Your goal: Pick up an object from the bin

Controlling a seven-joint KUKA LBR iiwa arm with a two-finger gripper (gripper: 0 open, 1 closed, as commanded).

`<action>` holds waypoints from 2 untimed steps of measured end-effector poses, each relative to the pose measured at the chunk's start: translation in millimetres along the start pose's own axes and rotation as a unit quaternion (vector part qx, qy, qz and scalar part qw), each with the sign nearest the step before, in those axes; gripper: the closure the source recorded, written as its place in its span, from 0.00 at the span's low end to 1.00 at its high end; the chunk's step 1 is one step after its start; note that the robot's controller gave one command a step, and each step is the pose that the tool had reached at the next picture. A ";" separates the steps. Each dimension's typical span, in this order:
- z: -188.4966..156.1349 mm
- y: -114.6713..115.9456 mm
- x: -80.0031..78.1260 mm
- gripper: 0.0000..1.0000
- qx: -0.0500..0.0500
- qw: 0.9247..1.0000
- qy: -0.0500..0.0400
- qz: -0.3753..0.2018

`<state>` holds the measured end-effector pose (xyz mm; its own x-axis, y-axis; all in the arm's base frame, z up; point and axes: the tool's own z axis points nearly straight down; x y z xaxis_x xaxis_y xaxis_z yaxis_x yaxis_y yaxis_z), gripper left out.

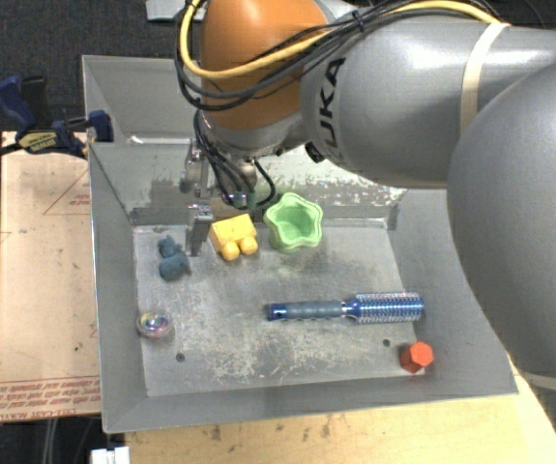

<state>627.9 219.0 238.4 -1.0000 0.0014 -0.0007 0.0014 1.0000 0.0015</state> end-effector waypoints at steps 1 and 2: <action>162.7 -67.7 27.4 0.00 -0.002 0.979 -0.004 -0.206; 113.3 -178.6 133.5 0.00 0.002 0.978 0.002 -0.211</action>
Offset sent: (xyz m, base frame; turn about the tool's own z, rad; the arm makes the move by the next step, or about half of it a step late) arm -0.0309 -0.0703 -0.1684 -0.4175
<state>494.3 40.8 124.7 -0.9118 -0.4107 0.0040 -0.4107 0.9118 -0.0017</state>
